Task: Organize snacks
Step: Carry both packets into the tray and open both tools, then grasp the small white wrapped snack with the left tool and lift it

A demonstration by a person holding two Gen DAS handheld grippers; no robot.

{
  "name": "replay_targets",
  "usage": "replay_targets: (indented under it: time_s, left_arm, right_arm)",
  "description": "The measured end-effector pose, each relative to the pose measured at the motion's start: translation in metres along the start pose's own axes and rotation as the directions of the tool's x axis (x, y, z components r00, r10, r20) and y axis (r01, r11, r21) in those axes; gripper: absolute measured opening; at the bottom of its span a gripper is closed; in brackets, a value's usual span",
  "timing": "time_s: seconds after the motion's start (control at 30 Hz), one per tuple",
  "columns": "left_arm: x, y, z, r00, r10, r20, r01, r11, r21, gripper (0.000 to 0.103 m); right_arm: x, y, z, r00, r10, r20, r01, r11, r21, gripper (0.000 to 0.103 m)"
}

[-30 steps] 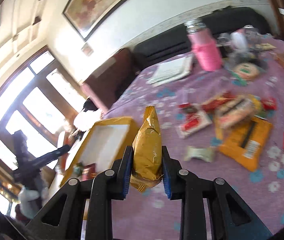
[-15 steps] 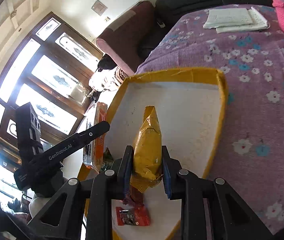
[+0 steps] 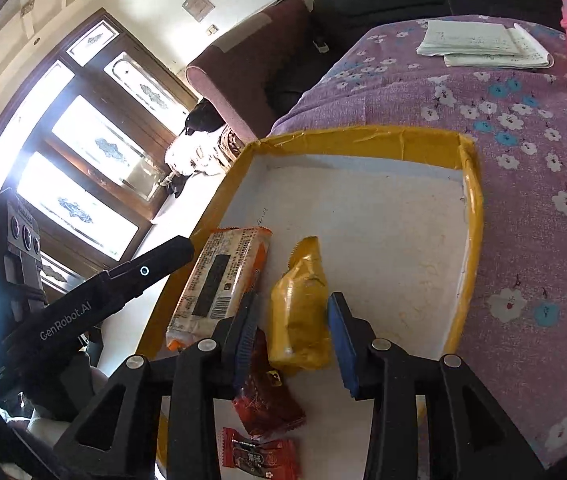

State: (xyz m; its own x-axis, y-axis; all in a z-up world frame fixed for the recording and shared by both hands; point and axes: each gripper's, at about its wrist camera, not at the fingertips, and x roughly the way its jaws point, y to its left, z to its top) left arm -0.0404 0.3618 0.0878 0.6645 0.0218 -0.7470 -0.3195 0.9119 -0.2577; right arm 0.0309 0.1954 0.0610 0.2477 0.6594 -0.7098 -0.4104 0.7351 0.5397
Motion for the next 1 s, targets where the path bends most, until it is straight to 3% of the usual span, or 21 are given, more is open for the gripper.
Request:
replay_targets:
  time_s: [0.03,0.1,0.2,0.27,0.37,0.47,0.57,0.63,0.73,0.77,0.83,1.0]
  left_arm:
    - [-0.007,-0.004,-0.002,1.0,0.008,0.013,-0.008,1.0,0.01,0.072]
    - [-0.027,-0.017,-0.009,0.999,-0.012,0.053,0.01,0.999,0.033,0.073]
    - [-0.052,-0.034,-0.025,0.987,-0.135,0.084,0.133,0.991,0.032,0.073]
    - [-0.064,-0.046,-0.035,0.979,-0.179,0.096,0.177,0.984,0.022,0.073]
    - [-0.074,-0.074,-0.049,0.968,-0.238,0.076,0.238,0.971,0.017,0.073]
    - [-0.082,-0.101,-0.062,0.965,-0.247,0.088,0.243,0.969,0.05,0.073]
    - [-0.084,-0.128,-0.074,0.965,-0.247,0.088,0.238,0.966,0.105,0.073]
    - [-0.08,-0.141,-0.083,0.963,-0.263,0.063,0.254,0.959,0.125,0.073]
    - [-0.069,-0.155,-0.091,0.96,-0.28,0.023,0.274,0.953,0.128,0.073]
    - [-0.065,-0.16,-0.093,0.96,-0.281,0.011,0.277,0.952,0.132,0.073]
    - [-0.059,-0.169,-0.097,0.959,-0.284,-0.016,0.284,0.948,0.142,0.073]
    - [-0.052,-0.185,-0.103,0.958,-0.281,-0.058,0.287,0.943,0.17,0.073]
  right_arm:
    - [-0.007,-0.001,-0.001,1.0,0.002,0.01,-0.002,1.0,0.002,0.04]
    - [-0.026,-0.002,-0.005,0.999,0.006,0.042,-0.006,1.0,0.005,0.043]
    - [-0.062,-0.005,-0.019,0.995,-0.002,0.099,0.004,1.0,-0.024,0.048]
    - [-0.089,-0.011,-0.031,0.991,-0.012,0.136,0.017,0.999,-0.04,0.051]
    - [-0.131,-0.036,-0.047,0.982,-0.035,0.188,0.039,0.999,-0.017,0.051]
    - [-0.176,-0.073,-0.057,0.964,-0.105,0.246,0.1,0.994,0.033,0.051]
    - [-0.23,-0.115,-0.063,0.919,-0.229,0.322,0.21,0.973,0.094,0.052]
    - [-0.27,-0.146,-0.065,0.873,-0.324,0.365,0.289,0.946,0.15,0.058]
    - [-0.298,-0.189,-0.068,0.809,-0.475,0.346,0.421,0.879,0.223,0.064]
    - [-0.3,-0.2,-0.069,0.799,-0.504,0.327,0.448,0.862,0.236,0.064]
    - [-0.299,-0.218,-0.074,0.803,-0.521,0.29,0.457,0.85,0.261,0.064]
    - [-0.262,-0.243,-0.068,0.865,-0.438,0.244,0.366,0.885,0.288,0.064]
